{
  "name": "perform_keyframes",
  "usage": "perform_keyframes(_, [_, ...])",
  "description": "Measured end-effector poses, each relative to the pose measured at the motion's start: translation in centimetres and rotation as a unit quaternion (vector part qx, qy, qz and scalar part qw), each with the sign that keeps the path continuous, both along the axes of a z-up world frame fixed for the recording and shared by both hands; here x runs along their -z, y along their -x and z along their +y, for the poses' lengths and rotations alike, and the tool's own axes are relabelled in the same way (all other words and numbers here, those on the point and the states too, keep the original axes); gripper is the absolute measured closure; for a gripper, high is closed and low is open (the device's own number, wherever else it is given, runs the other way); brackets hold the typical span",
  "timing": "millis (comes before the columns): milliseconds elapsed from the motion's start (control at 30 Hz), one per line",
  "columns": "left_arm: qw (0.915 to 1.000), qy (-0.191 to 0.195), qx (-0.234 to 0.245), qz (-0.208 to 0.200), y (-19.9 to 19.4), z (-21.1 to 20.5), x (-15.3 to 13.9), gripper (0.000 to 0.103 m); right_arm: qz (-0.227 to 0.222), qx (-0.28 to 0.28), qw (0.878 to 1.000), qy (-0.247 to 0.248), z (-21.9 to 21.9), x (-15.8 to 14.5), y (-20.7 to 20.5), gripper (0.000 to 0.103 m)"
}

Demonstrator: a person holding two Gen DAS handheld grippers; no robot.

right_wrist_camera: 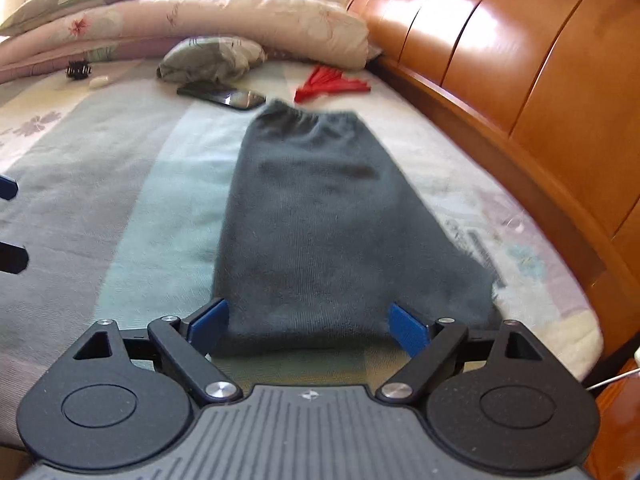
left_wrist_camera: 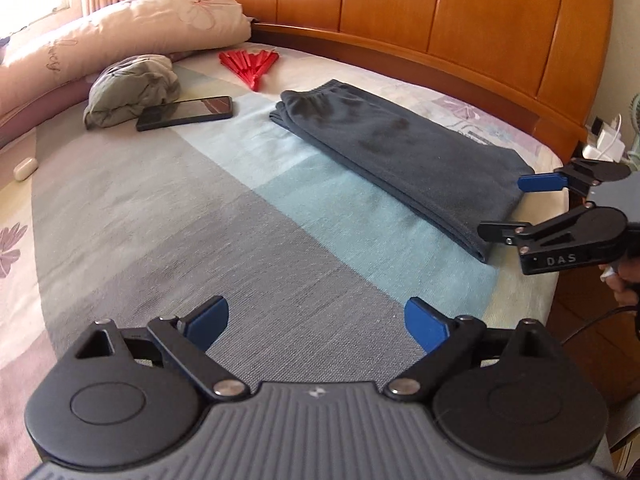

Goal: Fold clothes

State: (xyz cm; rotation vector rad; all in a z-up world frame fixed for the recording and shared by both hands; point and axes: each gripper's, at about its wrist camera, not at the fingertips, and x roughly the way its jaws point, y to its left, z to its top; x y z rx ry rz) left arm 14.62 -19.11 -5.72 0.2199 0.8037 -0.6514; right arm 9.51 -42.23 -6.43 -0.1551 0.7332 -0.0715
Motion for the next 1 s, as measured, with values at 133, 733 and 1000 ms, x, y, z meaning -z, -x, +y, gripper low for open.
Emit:
perform_keyframes(133, [0.9998, 0.013, -0.012, 0.008, -0.4, 0.6, 0.4, 0.008, 0.011, -0.015, 0.999, -0.038, 0.6, 0.2, -0.7, 0.011])
perform_keyframes(733, [0.9972, 0.032, -0.065, 0.015, 0.1, 3.6, -1.6, 0.008, 0.036, 0.009, 0.992, -0.123, 0.9, -0.2, -1.6, 0.006])
perform_keyframes(1000, [0.9967, 0.026, -0.077, 0.000, 1.6, 4.7, -2.8, 0.008, 0.007, 0.021, 0.988, -0.150, -1.1, -1.1, -4.0, 0.005])
